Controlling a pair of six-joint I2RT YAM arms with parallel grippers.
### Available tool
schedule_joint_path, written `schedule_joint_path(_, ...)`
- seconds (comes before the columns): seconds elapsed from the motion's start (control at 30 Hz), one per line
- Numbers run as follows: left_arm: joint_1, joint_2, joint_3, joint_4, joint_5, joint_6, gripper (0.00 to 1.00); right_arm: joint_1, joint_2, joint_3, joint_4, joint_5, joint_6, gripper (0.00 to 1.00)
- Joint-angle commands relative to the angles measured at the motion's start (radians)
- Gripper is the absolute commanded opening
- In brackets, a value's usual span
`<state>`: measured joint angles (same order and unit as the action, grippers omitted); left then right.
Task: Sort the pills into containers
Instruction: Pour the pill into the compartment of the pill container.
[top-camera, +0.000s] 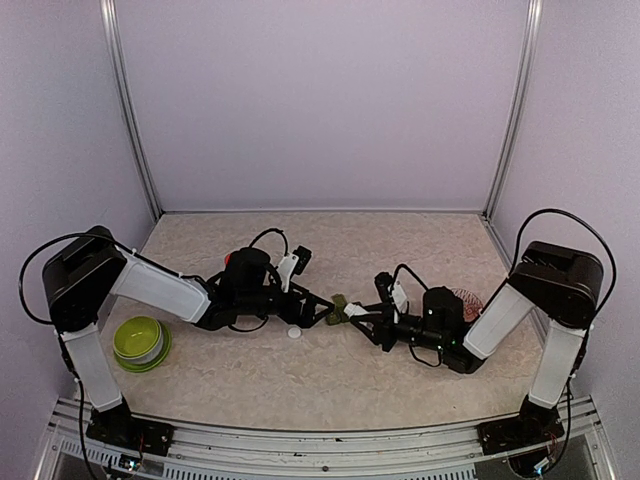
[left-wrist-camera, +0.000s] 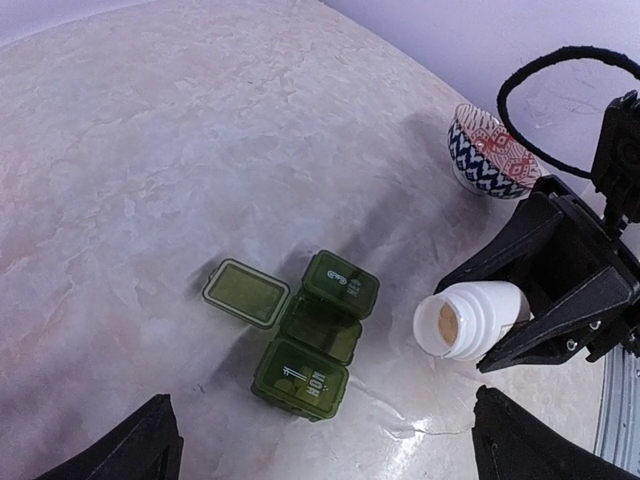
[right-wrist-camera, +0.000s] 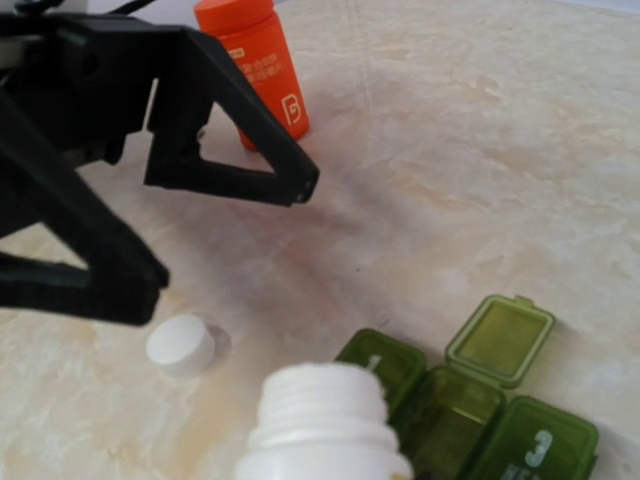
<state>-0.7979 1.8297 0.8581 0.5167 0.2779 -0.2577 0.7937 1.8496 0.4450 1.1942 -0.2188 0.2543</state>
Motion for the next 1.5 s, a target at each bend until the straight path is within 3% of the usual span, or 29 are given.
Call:
schedule_joint_path(0.0, 0.003, -0.003, 0.016, 0.014, 0.012, -0.004, 0.99, -0.014, 0.016, 0.023, -0.039, 0.008, -0.004, 0.04)
schedule_joint_path(1.47, 0.003, 0.034, 0.04, -0.006, 0.026, 0.002, 0.99, -0.032, 0.046, 0.128, -0.258, 0.065, -0.008, 0.04)
